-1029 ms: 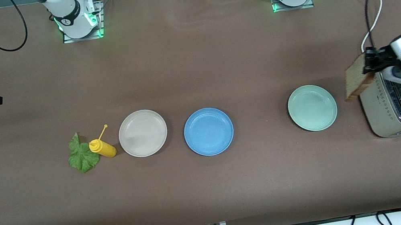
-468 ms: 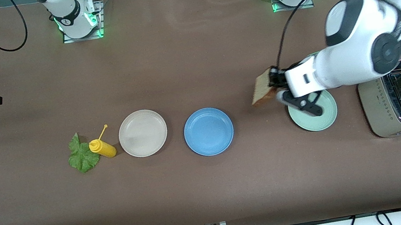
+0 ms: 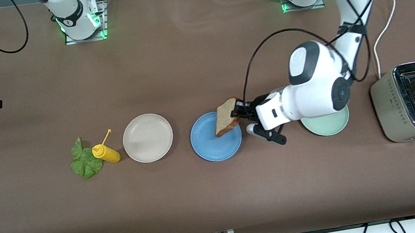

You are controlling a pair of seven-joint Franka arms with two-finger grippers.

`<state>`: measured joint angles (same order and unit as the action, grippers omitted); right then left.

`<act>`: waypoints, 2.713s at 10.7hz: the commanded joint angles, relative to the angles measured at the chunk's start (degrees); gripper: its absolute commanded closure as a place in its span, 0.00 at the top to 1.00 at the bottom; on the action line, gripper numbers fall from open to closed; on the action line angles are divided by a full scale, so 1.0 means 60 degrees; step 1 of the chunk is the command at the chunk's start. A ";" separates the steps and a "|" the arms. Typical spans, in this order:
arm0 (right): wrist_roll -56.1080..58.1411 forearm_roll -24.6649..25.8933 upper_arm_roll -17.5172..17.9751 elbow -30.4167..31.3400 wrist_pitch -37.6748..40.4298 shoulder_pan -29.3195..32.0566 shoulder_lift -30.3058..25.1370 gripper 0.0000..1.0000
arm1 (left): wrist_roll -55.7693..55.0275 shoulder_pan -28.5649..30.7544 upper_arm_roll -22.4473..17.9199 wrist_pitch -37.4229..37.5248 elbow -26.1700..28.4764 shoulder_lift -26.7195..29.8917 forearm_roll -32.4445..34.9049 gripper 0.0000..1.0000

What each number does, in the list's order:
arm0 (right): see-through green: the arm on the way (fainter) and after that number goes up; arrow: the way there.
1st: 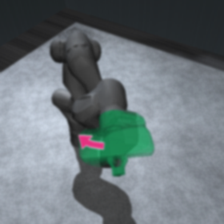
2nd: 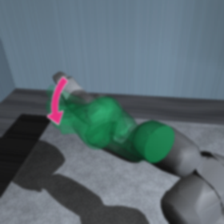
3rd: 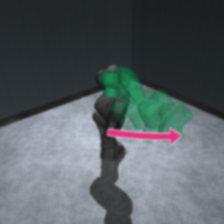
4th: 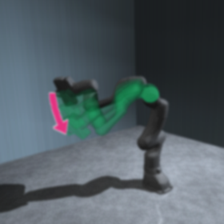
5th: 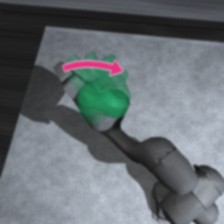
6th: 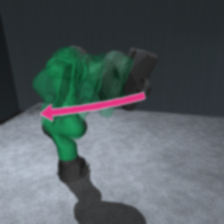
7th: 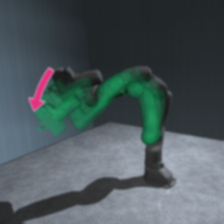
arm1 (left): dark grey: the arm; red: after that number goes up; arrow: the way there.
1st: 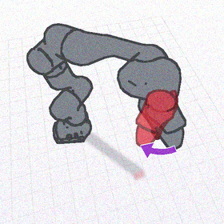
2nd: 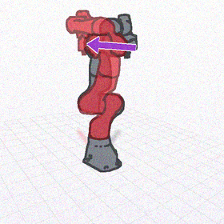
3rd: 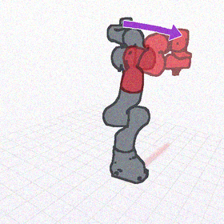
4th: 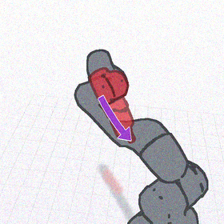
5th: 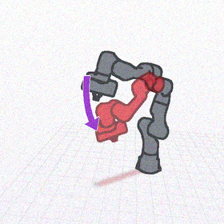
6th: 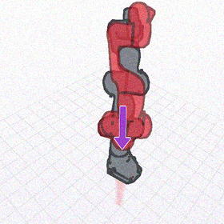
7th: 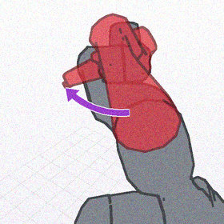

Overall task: Make sandwich in blue plate with both arms
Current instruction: 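Carry the bread slice with the left gripper over the blue plate, then lower the bread onto the blue plate and open the left gripper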

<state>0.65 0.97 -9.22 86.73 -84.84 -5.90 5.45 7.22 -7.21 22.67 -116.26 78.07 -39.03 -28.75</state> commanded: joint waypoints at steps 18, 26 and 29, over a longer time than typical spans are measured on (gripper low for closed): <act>0.0097 0.0132 -0.0001 -0.0144 0.0165 0.0002 0.0000 1.00 | 0.2811 -0.0395 0.0104 -0.3357 0.1299 -0.1961 -0.3953 0.15; 0.0097 0.0249 -0.0001 -0.0144 0.0165 0.0002 0.0000 1.00 | 0.2621 0.0775 0.0002 -0.1590 0.1256 -0.0939 -0.0912 1.00; 0.0097 0.0263 -0.0001 -0.0144 0.0180 0.0002 0.0000 1.00 | 0.2620 0.1506 -0.0028 -0.0344 0.1255 -0.0177 0.0917 1.00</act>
<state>0.65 1.49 -9.23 86.72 -84.84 -5.90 5.46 22.69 -0.33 22.85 -123.16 84.25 -44.63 -31.07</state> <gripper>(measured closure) 0.000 0.000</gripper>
